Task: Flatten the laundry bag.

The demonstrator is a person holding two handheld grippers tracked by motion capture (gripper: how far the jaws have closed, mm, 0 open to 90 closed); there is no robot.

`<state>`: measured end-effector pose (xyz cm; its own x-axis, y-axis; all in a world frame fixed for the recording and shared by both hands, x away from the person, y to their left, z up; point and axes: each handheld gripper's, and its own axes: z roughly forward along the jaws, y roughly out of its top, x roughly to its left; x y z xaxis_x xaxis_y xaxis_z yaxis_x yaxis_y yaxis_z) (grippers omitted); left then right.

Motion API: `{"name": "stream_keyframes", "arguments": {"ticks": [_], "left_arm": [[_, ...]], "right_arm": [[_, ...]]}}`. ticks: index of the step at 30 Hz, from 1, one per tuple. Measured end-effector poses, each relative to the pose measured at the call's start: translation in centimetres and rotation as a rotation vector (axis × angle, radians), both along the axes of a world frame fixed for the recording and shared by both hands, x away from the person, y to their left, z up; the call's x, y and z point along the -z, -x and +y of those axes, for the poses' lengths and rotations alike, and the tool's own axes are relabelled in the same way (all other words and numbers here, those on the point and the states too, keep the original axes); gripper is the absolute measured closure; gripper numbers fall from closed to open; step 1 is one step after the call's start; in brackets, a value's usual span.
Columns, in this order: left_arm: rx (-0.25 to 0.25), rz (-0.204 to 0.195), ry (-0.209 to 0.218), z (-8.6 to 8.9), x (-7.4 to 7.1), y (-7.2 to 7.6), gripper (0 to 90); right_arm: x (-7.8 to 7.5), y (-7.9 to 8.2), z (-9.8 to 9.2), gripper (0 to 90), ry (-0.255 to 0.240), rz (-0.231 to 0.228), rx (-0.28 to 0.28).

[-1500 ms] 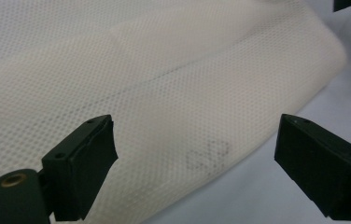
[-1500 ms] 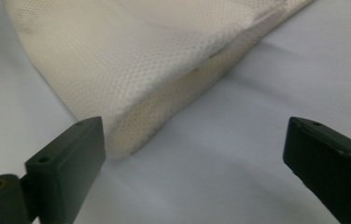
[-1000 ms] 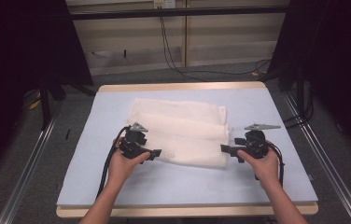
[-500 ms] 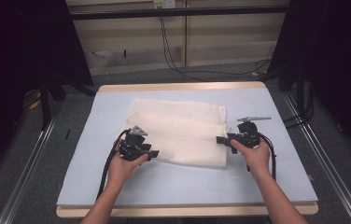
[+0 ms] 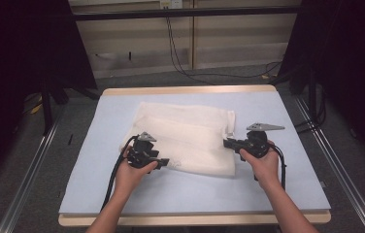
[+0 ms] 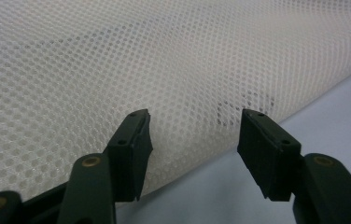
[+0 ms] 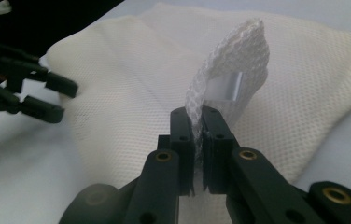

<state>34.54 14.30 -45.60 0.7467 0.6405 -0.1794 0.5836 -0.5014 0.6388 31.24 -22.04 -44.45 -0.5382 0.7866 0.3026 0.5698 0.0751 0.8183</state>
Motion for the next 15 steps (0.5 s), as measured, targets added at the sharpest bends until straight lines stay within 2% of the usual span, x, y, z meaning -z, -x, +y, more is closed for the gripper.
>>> {"name": "stream_keyframes", "arguments": {"ticks": [1,2,3,5,6,8,9,10,11,12,13,14,15], "left_arm": [[0.000,0.001,-0.009,0.0,0.0,0.0,40.6],[0.000,0.001,-0.009,0.0,0.0,0.0,39.2],[-0.004,0.000,-0.004,-0.1,0.0,0.0,37.5],[0.000,0.000,-0.001,-0.2,0.0,-0.1,36.4],[-0.011,-0.005,0.010,-0.3,-0.1,0.0,34.5],[-0.014,0.003,0.021,-0.3,-0.2,0.0,32.3],[-0.018,-0.002,0.020,-0.3,-0.2,0.0,30.9],[-0.018,-0.002,0.020,-0.3,-0.2,0.0,29.7],[-0.014,-0.009,0.022,-0.5,-0.4,0.1,28.8],[-0.020,-0.021,0.007,-0.7,-0.5,0.2,28.2],[-0.020,-0.021,0.007,-0.7,-0.5,0.2,27.5],[-0.005,-0.019,0.032,-0.7,-0.8,0.1,26.8],[-0.007,-0.021,0.046,-0.8,-1.0,0.2,26.3]], "right_arm": [[-0.1,0.5,0.4,85.0,0.006,-0.014,-0.031],[-0.1,0.5,0.4,85.0,0.006,-0.014,-0.031],[-0.1,1.2,1.2,85.0,0.021,-0.038,-0.084],[-0.1,1.5,1.5,85.0,0.030,-0.042,-0.101],[0.2,2.4,2.3,85.1,0.056,-0.066,-0.163],[0.6,3.2,3.0,85.1,0.078,-0.071,-0.209],[0.8,3.6,3.3,85.1,0.082,-0.067,-0.232],[0.8,3.6,3.3,85.1,0.082,-0.067,-0.232],[1.4,4.2,3.8,85.1,0.091,-0.056,-0.269],[1.6,4.4,3.9,85.1,0.091,-0.051,-0.284],[1.6,4.4,3.9,85.1,0.091,-0.051,-0.284],[2.1,4.9,4.4,85.1,0.115,-0.039,-0.320],[2.3,5.1,4.5,85.1,0.124,-0.037,-0.329]]}}
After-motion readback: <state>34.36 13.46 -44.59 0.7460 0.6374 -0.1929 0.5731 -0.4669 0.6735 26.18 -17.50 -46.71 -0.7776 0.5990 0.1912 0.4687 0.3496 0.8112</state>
